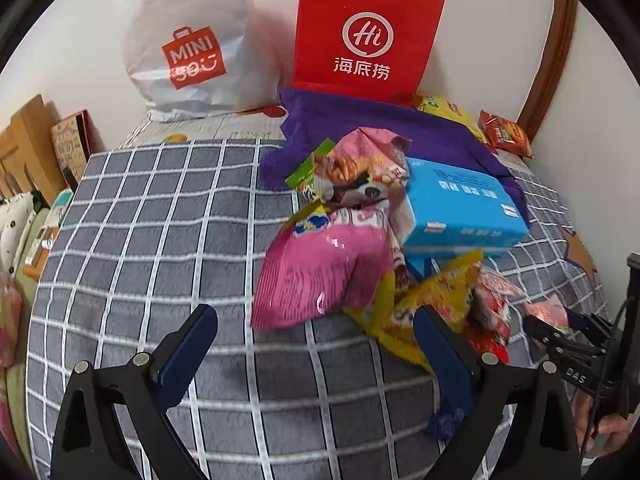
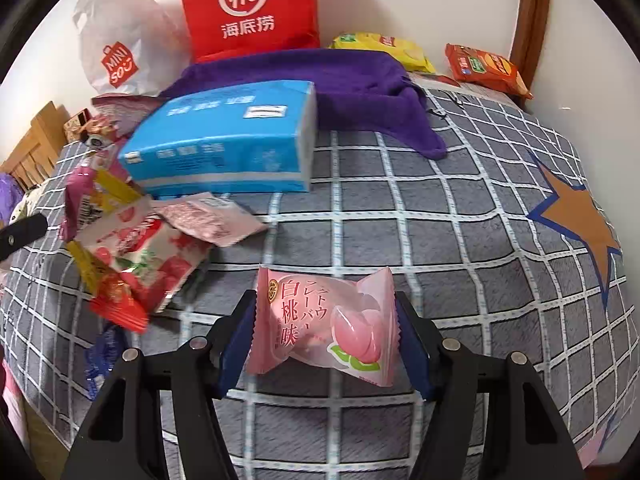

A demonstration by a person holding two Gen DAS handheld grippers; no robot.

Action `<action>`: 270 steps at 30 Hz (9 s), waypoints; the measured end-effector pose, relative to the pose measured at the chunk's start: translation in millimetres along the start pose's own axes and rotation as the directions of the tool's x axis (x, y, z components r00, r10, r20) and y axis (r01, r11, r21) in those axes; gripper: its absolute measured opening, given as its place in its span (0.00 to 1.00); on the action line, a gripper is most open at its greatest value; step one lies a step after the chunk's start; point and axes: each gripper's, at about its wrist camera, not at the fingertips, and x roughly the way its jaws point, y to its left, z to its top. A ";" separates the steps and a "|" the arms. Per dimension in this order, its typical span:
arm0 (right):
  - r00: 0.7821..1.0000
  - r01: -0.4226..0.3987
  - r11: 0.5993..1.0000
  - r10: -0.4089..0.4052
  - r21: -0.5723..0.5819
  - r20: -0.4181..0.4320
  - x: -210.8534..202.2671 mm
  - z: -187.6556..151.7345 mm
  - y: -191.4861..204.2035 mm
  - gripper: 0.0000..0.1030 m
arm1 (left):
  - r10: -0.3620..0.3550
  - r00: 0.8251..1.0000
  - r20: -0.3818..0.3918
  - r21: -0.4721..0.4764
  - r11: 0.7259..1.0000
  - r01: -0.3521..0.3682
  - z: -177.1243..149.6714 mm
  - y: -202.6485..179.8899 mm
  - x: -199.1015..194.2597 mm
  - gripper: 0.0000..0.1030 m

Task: Organize snacks
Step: 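Grasp the pink peach candy with the right tool while the left tool approaches the pink snack bag, then close the left tool on the pink snack bag while the right tool holds the candy, then carry the candy and the pink bag over the purple towel with both tools, then open both tools to drop the candy and pink bag onto the towel, then withdraw both tools from the towel back toward the snack pile, then grasp the pink-white pastry packet with the right tool while the left tool approaches the striped pink bag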

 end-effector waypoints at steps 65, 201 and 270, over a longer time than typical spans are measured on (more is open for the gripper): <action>0.986 -0.002 1.000 0.003 -0.012 0.167 -86.9 12.4 21.2 0.62 | -0.152 0.987 0.061 0.033 0.988 0.150 -8.6 -14.1 -67.5 0.51; 0.998 0.003 1.000 -0.003 -0.009 0.062 89.4 241.1 -10.0 0.84 | -0.177 0.977 -0.120 -0.010 0.984 0.177 211.1 -36.4 127.3 0.84; 0.991 -0.109 0.993 0.112 -0.046 0.067 -19.1 54.2 48.9 0.75 | -0.036 0.999 -0.010 -0.052 0.998 0.035 39.4 16.6 -39.8 0.84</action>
